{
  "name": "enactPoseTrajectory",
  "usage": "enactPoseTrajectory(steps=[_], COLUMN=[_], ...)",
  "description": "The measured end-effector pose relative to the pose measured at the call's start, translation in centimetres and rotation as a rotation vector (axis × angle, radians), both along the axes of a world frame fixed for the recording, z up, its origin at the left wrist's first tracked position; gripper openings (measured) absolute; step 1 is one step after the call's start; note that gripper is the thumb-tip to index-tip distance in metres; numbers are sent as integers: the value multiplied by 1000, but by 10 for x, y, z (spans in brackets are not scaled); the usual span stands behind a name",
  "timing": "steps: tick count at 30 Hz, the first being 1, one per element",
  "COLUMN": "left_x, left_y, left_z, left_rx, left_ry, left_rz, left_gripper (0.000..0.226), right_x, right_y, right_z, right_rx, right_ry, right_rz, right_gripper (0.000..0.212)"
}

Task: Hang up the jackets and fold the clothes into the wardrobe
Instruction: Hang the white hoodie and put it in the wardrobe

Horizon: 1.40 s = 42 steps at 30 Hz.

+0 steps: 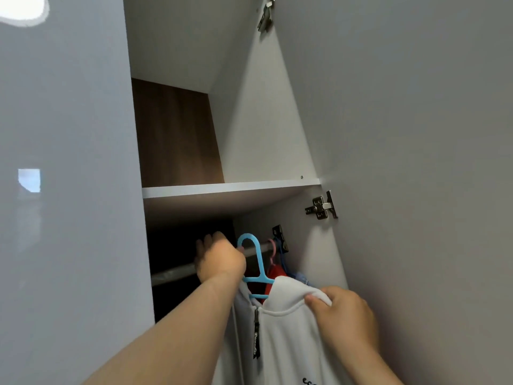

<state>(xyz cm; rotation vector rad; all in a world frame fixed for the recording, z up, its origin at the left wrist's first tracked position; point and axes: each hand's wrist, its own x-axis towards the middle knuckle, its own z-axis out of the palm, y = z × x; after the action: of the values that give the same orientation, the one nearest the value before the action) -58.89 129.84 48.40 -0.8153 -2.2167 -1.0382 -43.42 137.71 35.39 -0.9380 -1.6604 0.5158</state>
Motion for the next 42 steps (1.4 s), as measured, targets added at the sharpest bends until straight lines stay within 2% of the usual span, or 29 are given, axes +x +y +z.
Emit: enactPoseTrajectory(steps=[2,9,16,21,28,34,39,42], left_x=[-19,-73,-98,-103,-102,-98,-96,-98], left_y=[10,27,33,38,38,35,33,33], left_z=[9,-6,-20,-23,-22,-21,-23,-24], left_rx=[-106,-348,-180,-107,-113,-132,-107,-108], left_ry=[-11,-66,57,117,138,128,122,140], left_rz=[47,247,293,306,318,294,256,265], left_gripper=[51,40,30,27,27,29,27,27], right_x=[-10,-39,-66,-84,-94,-87,-85,-85], right_y=[10,44,63,72,78,83,96,99], right_z=[1,7,10,21,16,9,7,3], right_rx=[-14,-30,-83,-43,-5,82,-3,86], right_ry=[15,45,56,19,-67,-160,-111,-174], right_rz=[-1,-4,-27,-44,-62,-85,-118,-139], right_gripper=[25,28,28,32,26,30,34,32])
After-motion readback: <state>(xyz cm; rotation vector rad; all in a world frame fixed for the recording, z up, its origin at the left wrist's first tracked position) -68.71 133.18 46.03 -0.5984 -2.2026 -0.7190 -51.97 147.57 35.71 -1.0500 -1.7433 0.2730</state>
